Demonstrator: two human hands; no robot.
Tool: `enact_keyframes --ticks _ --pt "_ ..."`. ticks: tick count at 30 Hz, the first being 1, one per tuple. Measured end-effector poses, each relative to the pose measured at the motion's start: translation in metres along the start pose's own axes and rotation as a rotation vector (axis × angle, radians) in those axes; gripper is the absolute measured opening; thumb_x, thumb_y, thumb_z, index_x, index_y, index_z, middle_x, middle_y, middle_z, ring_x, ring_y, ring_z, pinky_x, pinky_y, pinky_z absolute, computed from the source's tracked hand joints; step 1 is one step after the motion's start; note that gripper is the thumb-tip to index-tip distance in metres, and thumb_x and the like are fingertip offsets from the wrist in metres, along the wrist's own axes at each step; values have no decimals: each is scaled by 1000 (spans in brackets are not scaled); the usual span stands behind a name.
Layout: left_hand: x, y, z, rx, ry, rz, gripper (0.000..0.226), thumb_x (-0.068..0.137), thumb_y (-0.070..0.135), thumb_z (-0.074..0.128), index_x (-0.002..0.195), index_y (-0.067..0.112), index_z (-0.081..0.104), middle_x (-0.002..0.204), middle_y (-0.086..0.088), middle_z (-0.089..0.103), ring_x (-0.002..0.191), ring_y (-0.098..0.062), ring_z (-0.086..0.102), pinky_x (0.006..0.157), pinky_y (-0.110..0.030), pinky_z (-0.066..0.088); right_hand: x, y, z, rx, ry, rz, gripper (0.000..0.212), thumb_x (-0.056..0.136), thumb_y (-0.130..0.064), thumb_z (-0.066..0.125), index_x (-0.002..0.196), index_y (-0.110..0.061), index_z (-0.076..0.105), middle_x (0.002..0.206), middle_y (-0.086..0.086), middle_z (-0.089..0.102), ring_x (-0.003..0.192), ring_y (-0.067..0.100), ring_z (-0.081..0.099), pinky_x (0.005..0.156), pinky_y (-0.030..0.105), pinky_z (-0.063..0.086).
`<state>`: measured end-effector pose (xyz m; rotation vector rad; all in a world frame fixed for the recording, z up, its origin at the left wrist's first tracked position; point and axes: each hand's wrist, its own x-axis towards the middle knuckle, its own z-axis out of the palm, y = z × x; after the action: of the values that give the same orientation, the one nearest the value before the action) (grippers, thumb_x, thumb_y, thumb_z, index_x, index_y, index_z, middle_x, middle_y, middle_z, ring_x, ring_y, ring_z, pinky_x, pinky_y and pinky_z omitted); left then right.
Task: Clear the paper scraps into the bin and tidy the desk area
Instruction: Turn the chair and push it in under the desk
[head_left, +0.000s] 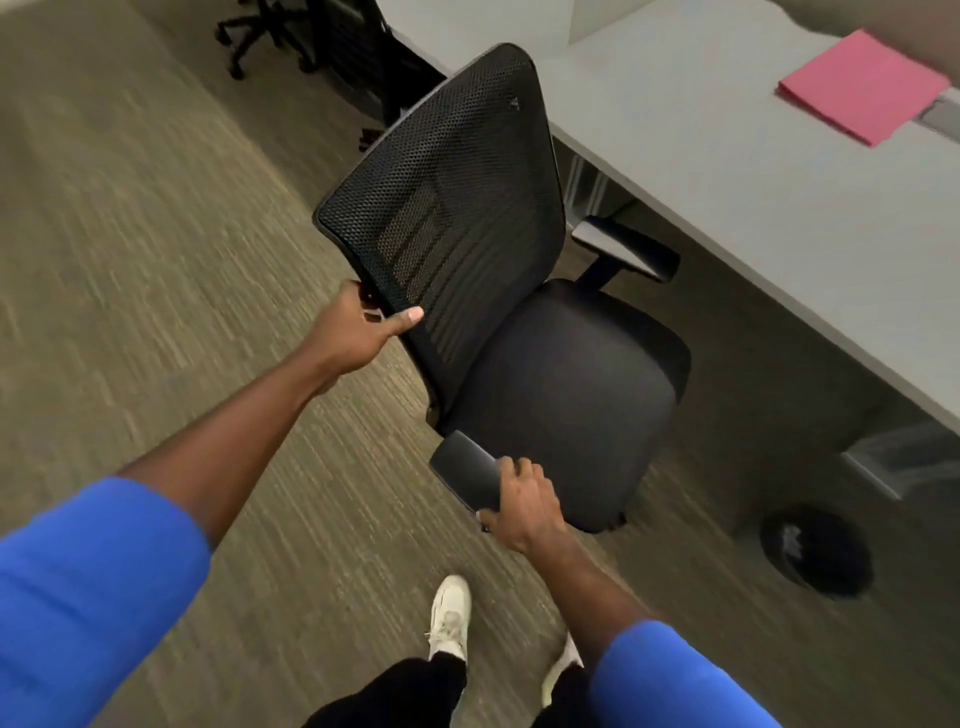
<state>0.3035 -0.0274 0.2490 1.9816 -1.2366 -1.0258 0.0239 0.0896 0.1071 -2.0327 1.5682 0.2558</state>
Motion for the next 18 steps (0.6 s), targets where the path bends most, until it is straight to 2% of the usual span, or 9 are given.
enact_keyframes --ticks 4,6,7,9,13,18 --pt "19 19 -7 -174 35 73 61 83 60 81 128 21 66 124 9 77 117 -7 72 110 -41 56 14 -3 11 -74 -25 -22 85 88 -50 72 153 -12 33 144 14 49 131 36 49 108 51 45" --pt "23 25 -5 -322 -20 49 37 102 49 64 127 21 65 129 4 76 122 -15 72 113 -49 55 21 -4 17 -110 -34 -38 86 89 -49 72 154 -11 31 145 15 49 132 37 49 109 51 44" --pt "23 27 -3 -366 -38 25 34 108 46 54 130 21 62 133 2 74 124 -18 70 114 -51 54 23 -4 20 -127 -41 -44 85 89 -48 73 153 -11 32 144 16 49 131 37 49 109 51 43" --pt "23 29 2 -371 -55 -17 40 112 43 42 141 17 54 141 0 68 129 -20 67 116 -52 51 26 -3 25 -146 -43 -43 81 89 -44 73 151 -12 33 142 16 50 129 37 50 107 52 43" --pt "18 28 8 -315 -96 -3 52 113 44 38 159 21 37 155 3 56 142 -21 56 121 -51 46 26 1 32 -146 -45 -22 78 89 -37 73 151 -13 32 140 16 48 128 37 50 106 52 44" --pt "9 18 11 -277 -117 21 52 109 50 42 157 31 39 137 24 63 134 -9 60 116 -47 51 20 14 40 -164 -36 -2 84 90 -28 73 157 -15 24 146 17 46 131 38 48 106 54 45"
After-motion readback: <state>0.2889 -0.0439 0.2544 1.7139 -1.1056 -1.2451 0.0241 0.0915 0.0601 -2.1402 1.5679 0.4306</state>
